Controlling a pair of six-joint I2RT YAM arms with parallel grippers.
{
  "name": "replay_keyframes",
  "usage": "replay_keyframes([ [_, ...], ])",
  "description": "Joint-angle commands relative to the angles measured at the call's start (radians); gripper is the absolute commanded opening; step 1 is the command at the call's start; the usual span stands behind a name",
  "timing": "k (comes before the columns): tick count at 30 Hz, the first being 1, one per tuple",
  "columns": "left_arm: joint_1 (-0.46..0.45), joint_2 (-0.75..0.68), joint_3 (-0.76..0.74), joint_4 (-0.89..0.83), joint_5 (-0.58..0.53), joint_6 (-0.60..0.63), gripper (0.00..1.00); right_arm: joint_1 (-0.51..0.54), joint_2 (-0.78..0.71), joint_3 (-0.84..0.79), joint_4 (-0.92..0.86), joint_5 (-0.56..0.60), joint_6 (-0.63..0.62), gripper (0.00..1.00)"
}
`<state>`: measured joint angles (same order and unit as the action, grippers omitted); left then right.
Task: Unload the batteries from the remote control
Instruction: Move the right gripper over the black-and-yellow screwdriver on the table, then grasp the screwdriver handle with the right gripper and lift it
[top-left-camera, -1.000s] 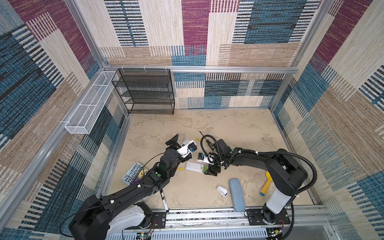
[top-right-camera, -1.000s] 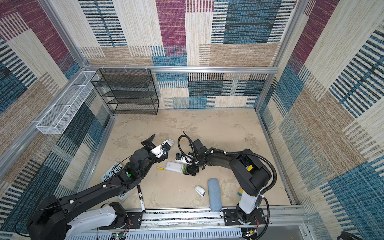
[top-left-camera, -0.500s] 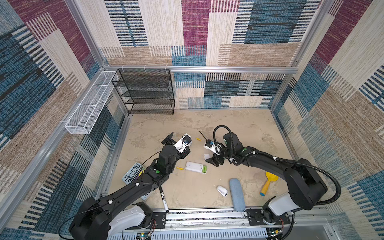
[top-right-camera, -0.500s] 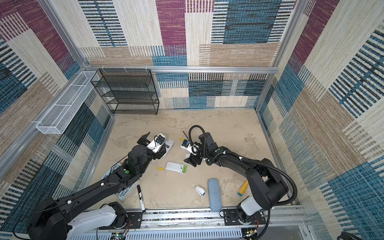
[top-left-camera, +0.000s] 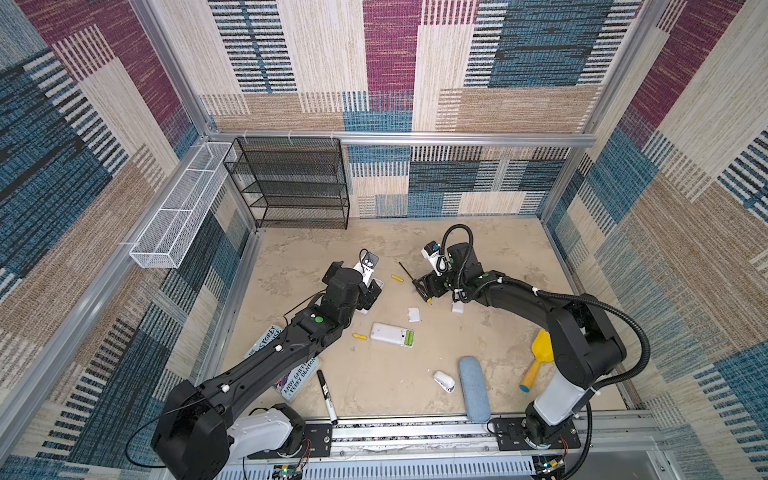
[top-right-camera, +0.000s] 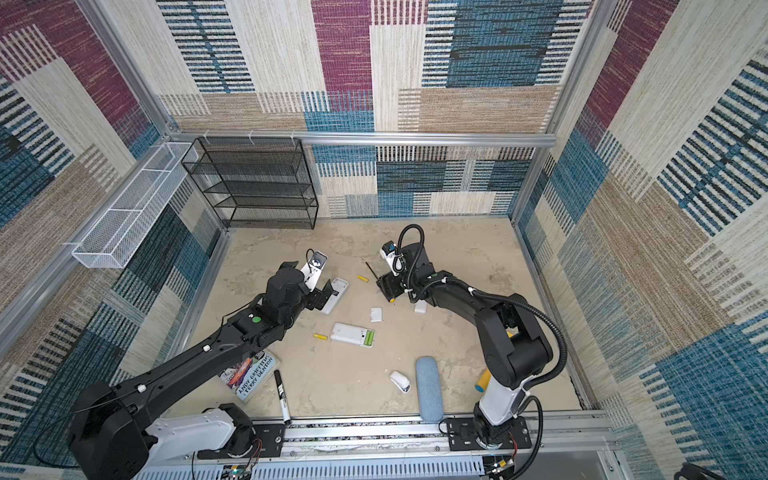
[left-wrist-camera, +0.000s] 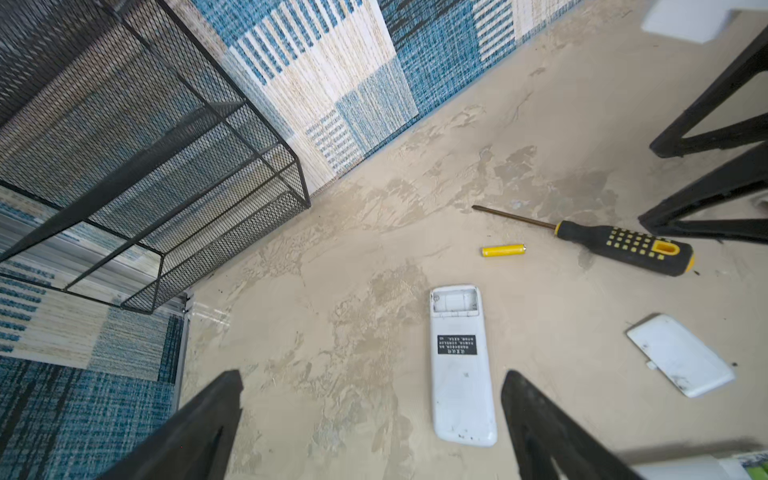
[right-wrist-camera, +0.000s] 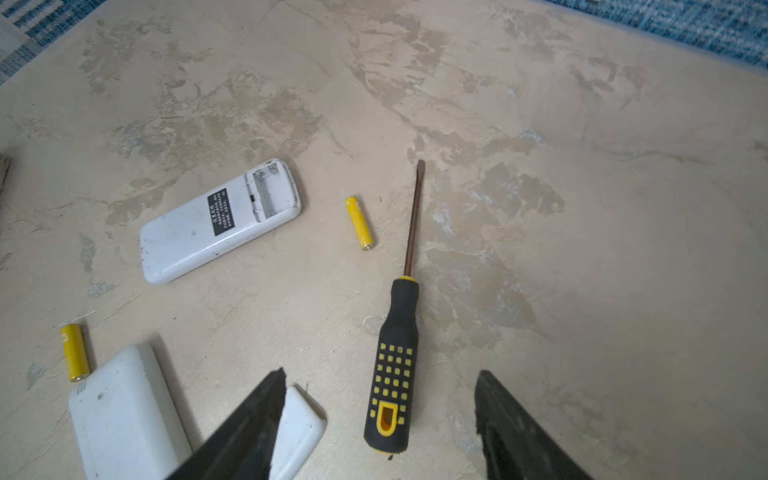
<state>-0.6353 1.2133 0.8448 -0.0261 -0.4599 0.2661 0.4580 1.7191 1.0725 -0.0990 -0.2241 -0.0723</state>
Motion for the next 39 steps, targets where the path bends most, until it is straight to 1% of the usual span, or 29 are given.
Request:
replay_keyframes([
  [1, 0.013, 0.021, 0.02, -0.068, 0.053, -0.081, 0.99, -0.001, 0.015, -0.02, 0.03, 0.031, 0.067, 0.72],
  [6, 0.034, 0.056, 0.038, -0.087, 0.11, -0.107, 0.99, -0.001, 0.04, -0.055, 0.056, 0.037, 0.071, 0.66],
  [10, 0.045, 0.071, 0.044, -0.089, 0.153, -0.107, 0.99, -0.001, 0.044, -0.088, 0.105, 0.039, 0.076, 0.65],
  [15, 0.057, 0.083, 0.053, -0.096, 0.18, -0.097, 0.99, -0.001, 0.058, -0.092, 0.13, 0.031, 0.072, 0.62],
  [22, 0.062, 0.093, 0.052, -0.094, 0.179, -0.083, 0.99, 0.001, 0.101, -0.075, 0.138, 0.027, 0.072, 0.55],
  [32, 0.066, 0.1, 0.043, -0.083, 0.177, -0.073, 0.99, 0.019, 0.148, -0.079, 0.189, 0.036, 0.069, 0.5],
  [39, 0.068, 0.101, 0.039, -0.082, 0.176, -0.068, 0.99, 0.033, 0.18, -0.077, 0.199, 0.071, 0.065, 0.37],
])
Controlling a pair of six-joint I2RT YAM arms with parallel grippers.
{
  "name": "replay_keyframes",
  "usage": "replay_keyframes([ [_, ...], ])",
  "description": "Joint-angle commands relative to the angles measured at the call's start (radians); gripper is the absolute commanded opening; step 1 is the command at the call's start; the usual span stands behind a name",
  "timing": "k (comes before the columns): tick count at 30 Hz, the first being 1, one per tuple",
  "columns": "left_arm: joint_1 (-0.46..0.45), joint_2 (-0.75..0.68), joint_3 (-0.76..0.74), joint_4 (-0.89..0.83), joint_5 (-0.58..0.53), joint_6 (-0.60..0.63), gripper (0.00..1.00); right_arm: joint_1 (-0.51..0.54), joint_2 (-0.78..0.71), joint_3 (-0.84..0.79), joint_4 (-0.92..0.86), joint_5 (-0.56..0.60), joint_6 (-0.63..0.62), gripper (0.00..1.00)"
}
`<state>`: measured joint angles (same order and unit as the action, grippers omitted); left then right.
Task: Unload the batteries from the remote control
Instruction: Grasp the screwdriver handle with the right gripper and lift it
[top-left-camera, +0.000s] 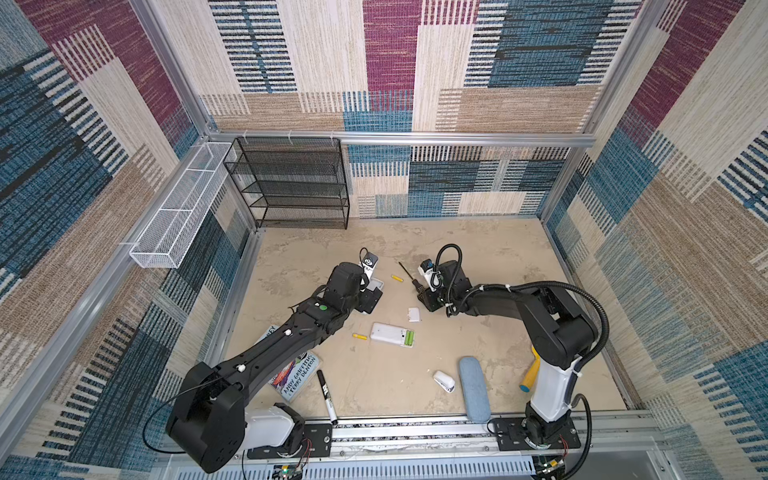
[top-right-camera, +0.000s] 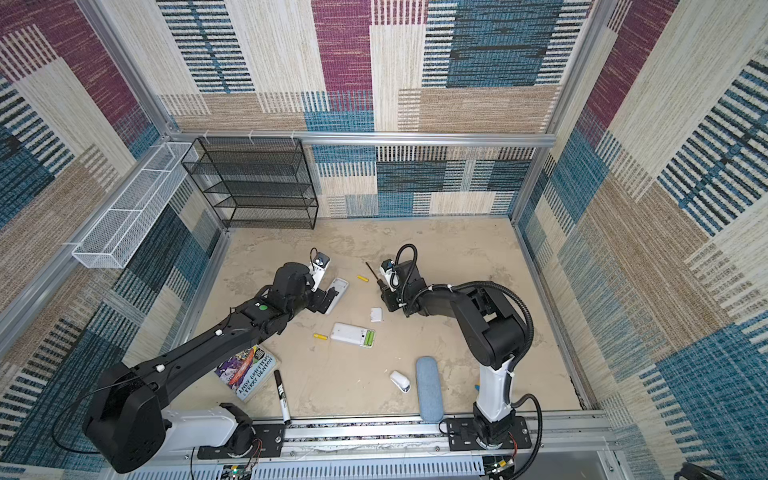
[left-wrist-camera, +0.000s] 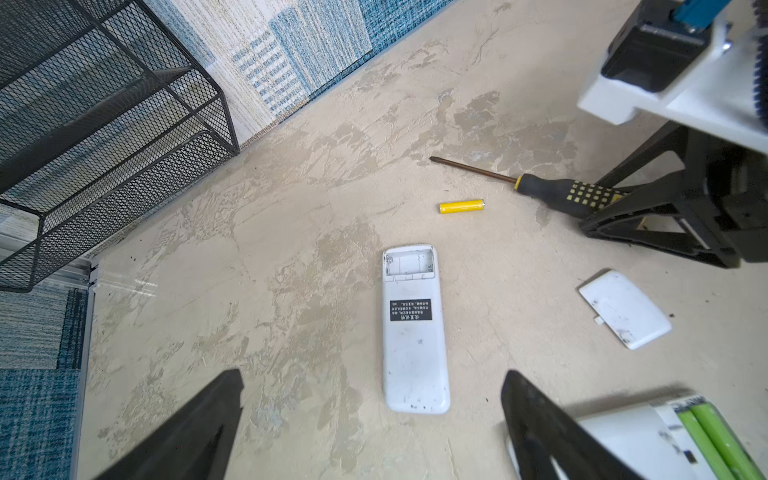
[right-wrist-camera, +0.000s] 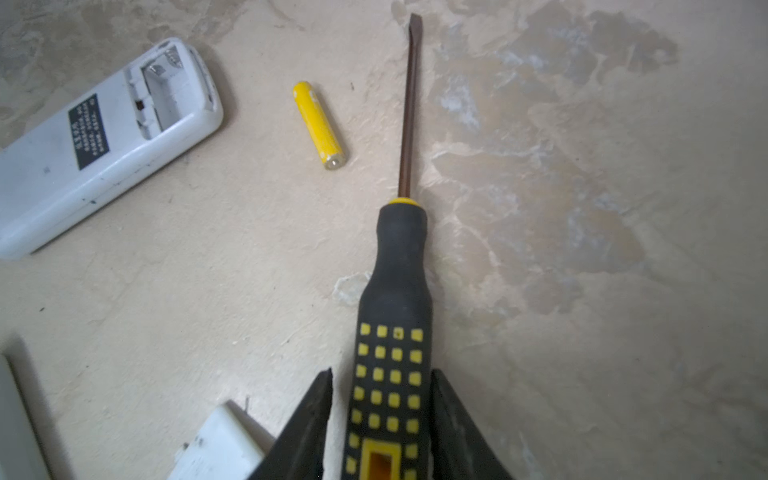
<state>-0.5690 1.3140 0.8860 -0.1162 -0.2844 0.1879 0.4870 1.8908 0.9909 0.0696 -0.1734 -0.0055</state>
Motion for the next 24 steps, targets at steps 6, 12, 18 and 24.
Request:
replay_keyframes([
  [6, 0.003, 0.005, -0.005, 0.003, 0.001, 0.029, 0.99, 0.011, 0.017, 0.005, 0.023, 0.037, -0.008, 0.24],
  [12, 0.003, 0.004, -0.017, 0.003, 0.018, 0.091, 0.99, 0.012, -0.004, 0.005, 0.01, 0.055, -0.016, 0.04],
  [18, 0.007, 0.017, -0.024, 0.001, 0.116, 0.22, 0.99, 0.03, -0.098, 0.008, -0.052, 0.141, -0.014, 0.0],
  [24, 0.008, 0.03, -0.04, 0.019, 0.215, 0.347, 0.99, 0.099, -0.206, -0.023, -0.136, 0.283, -0.022, 0.0],
])
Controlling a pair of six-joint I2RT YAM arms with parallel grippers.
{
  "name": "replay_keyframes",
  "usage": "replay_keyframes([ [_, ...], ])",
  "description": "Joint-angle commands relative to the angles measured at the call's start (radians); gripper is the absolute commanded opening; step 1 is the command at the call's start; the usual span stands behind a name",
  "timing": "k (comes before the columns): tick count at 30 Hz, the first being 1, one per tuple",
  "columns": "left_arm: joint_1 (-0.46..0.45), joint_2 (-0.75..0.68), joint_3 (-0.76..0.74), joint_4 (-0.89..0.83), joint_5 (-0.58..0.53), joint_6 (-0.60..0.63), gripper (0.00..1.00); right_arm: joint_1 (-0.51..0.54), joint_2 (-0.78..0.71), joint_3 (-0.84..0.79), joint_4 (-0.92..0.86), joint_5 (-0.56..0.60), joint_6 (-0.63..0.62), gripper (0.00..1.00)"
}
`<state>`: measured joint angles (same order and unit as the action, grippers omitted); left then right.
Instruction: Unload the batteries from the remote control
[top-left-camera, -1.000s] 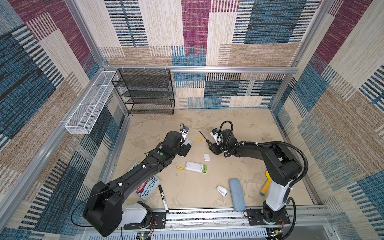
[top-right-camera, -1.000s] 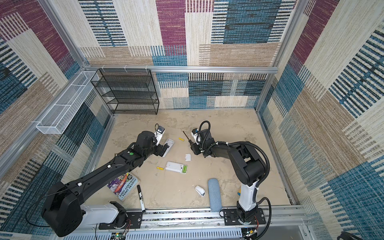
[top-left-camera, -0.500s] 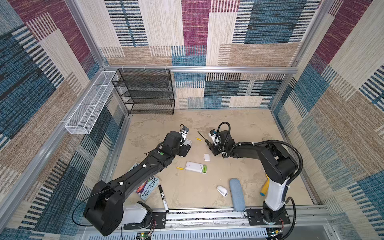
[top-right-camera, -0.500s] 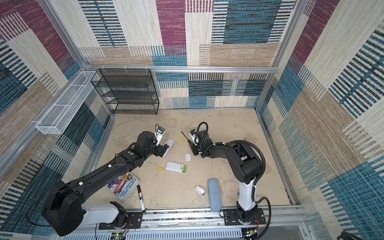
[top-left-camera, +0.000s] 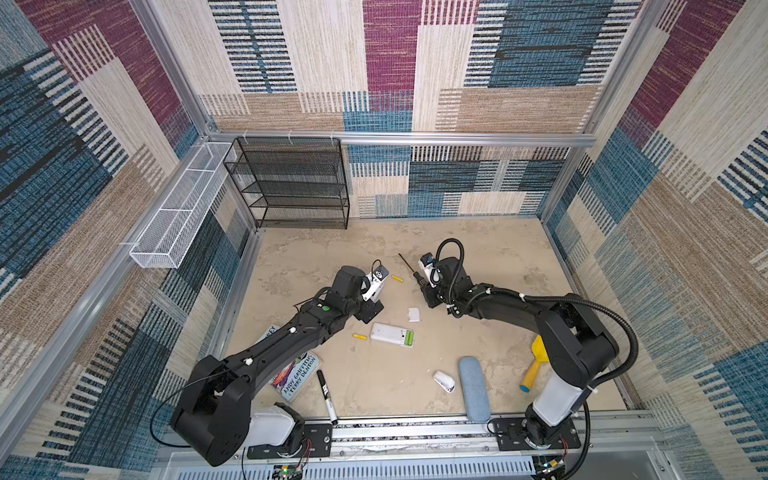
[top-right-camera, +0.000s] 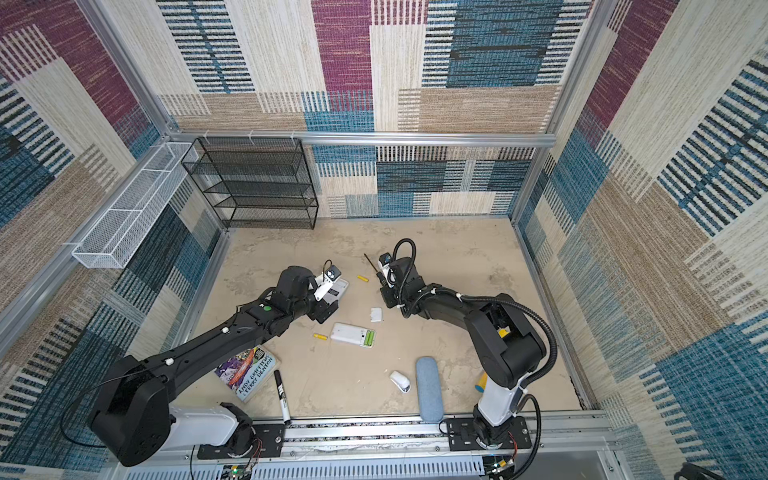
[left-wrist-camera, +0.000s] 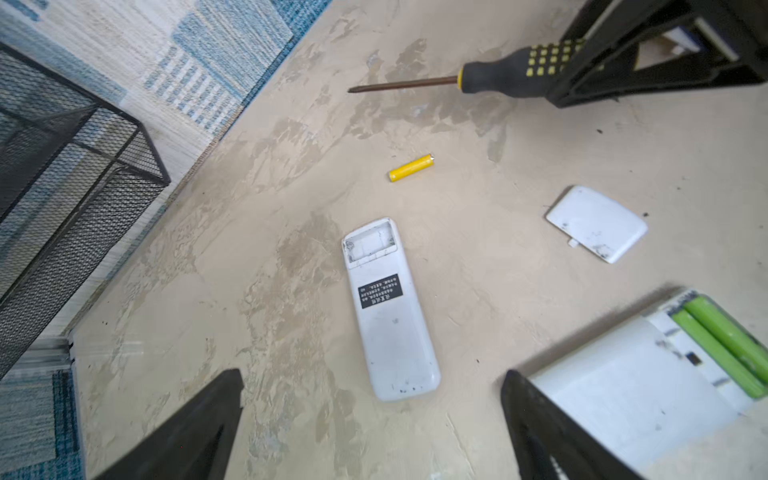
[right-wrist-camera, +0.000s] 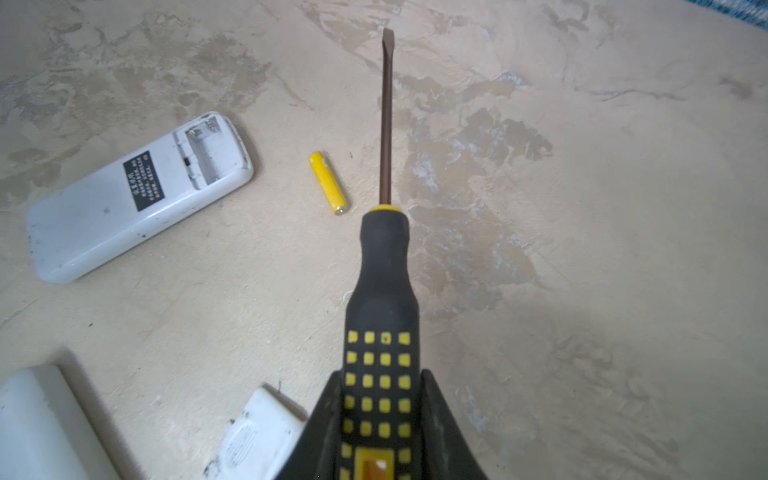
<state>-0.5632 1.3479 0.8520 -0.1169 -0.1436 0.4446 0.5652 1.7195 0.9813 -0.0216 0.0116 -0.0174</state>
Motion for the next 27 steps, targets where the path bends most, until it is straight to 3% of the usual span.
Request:
replay_keyframes([
  [1, 0.002, -0.012, -0.015, 0.035, 0.089, 0.097, 0.99, 0.03, -0.052, -0.023, -0.055, 0.115, -0.008, 0.0],
  [6, 0.001, -0.059, -0.061, 0.127, 0.173, 0.14, 0.99, 0.064, -0.173, -0.085, -0.107, 0.1, 0.004, 0.0],
  [9, -0.012, -0.062, -0.076, 0.189, 0.131, 0.189, 0.99, 0.073, -0.243, -0.094, -0.159, 0.034, 0.001, 0.0],
  [12, -0.043, -0.059, -0.109, 0.292, 0.07, 0.311, 0.98, 0.076, -0.312, -0.086, -0.219, -0.046, 0.0, 0.0],
  [17, -0.069, -0.051, -0.167, 0.463, 0.105, 0.547, 0.98, 0.089, -0.401, -0.074, -0.305, -0.123, -0.02, 0.0],
  [27, -0.069, 0.036, -0.091, 0.514, 0.193, 0.653, 0.94, 0.117, -0.459, -0.029, -0.414, -0.211, -0.052, 0.0],
])
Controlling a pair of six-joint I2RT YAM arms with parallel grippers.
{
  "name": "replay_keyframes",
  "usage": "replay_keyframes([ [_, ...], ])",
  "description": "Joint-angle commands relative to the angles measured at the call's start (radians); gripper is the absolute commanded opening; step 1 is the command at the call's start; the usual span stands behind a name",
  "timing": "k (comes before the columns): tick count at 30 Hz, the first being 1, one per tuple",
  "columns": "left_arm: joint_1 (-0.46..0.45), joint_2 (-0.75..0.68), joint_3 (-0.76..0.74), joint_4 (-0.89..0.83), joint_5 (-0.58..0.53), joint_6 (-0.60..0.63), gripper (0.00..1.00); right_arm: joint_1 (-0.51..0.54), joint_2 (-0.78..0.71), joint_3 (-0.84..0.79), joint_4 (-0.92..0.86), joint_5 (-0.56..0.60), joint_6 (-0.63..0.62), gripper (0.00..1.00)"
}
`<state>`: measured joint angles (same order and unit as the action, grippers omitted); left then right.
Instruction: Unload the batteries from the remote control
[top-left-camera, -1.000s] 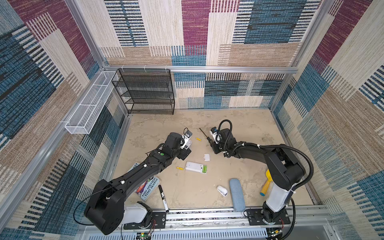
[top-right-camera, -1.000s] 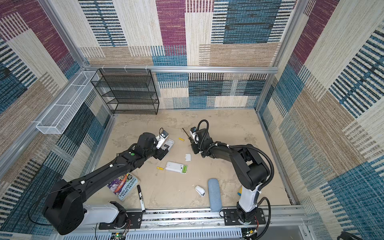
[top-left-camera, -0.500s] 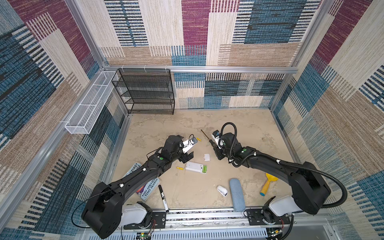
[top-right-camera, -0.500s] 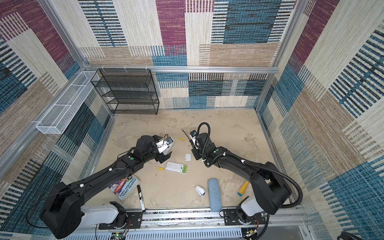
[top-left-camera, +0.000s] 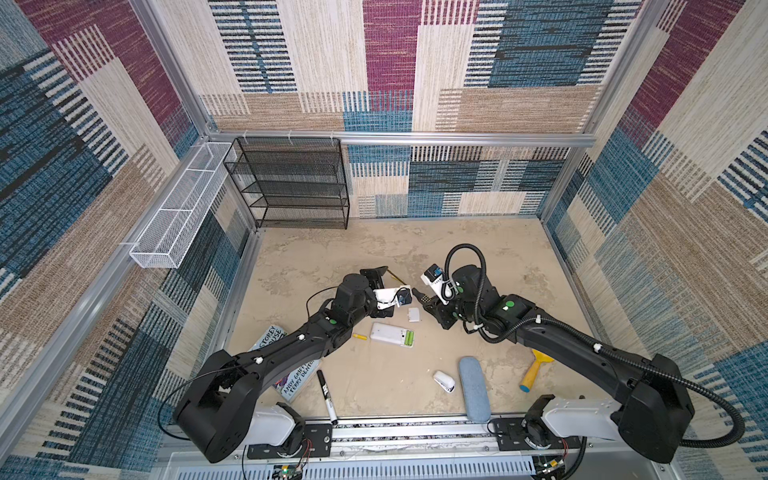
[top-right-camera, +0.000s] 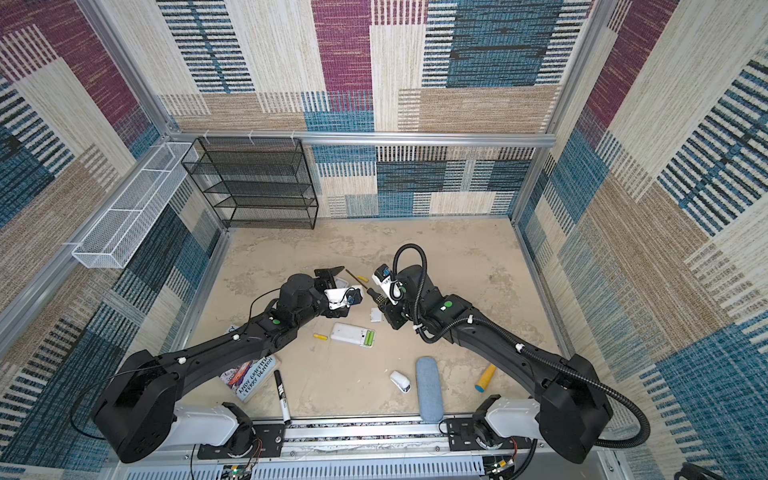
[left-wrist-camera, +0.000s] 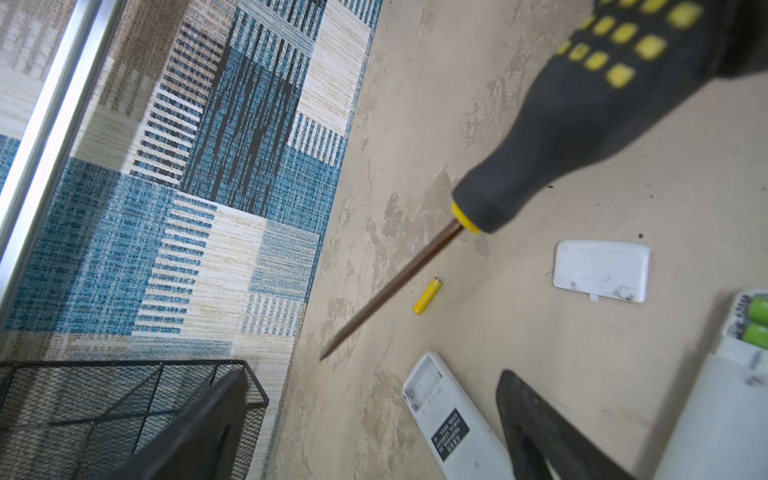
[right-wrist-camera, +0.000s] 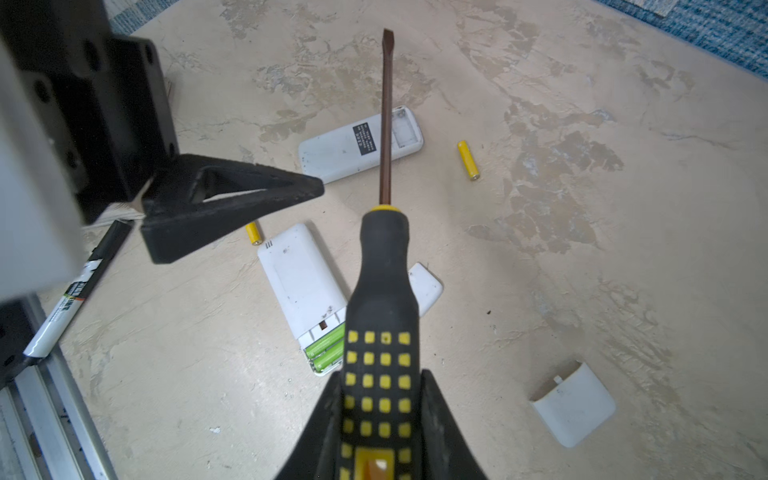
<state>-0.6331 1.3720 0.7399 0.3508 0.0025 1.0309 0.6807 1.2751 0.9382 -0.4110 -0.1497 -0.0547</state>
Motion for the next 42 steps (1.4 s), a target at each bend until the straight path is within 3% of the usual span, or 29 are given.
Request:
replay_keyframes([
  [1, 0.001, 0.017, 0.026, 0.045, 0.051, 0.072, 0.92, 0.002, -0.019, 0.019, -0.031, -0.065, -0.016, 0.0],
  [14, 0.001, 0.073, 0.058, 0.085, 0.041, 0.15, 0.63, 0.003, -0.027, 0.04, -0.059, -0.128, -0.038, 0.0],
  [20, 0.001, 0.088, 0.016, 0.201, 0.017, 0.177, 0.44, 0.003, -0.011, 0.053, -0.053, -0.133, -0.044, 0.0],
  [29, 0.0, 0.099, -0.011, 0.245, 0.007, 0.176, 0.15, 0.004, 0.003, 0.068, -0.051, -0.139, -0.054, 0.0],
  [33, 0.002, 0.102, -0.023, 0.295, -0.005, 0.163, 0.0, 0.003, 0.002, 0.057, -0.036, -0.134, -0.056, 0.07],
  [37, 0.001, 0.099, -0.038, 0.331, -0.007, 0.158, 0.0, 0.002, -0.016, 0.022, 0.006, -0.131, -0.053, 0.15],
  [42, 0.003, 0.096, -0.053, 0.363, -0.007, 0.146, 0.0, 0.001, -0.061, -0.005, 0.05, -0.112, -0.031, 0.32],
])
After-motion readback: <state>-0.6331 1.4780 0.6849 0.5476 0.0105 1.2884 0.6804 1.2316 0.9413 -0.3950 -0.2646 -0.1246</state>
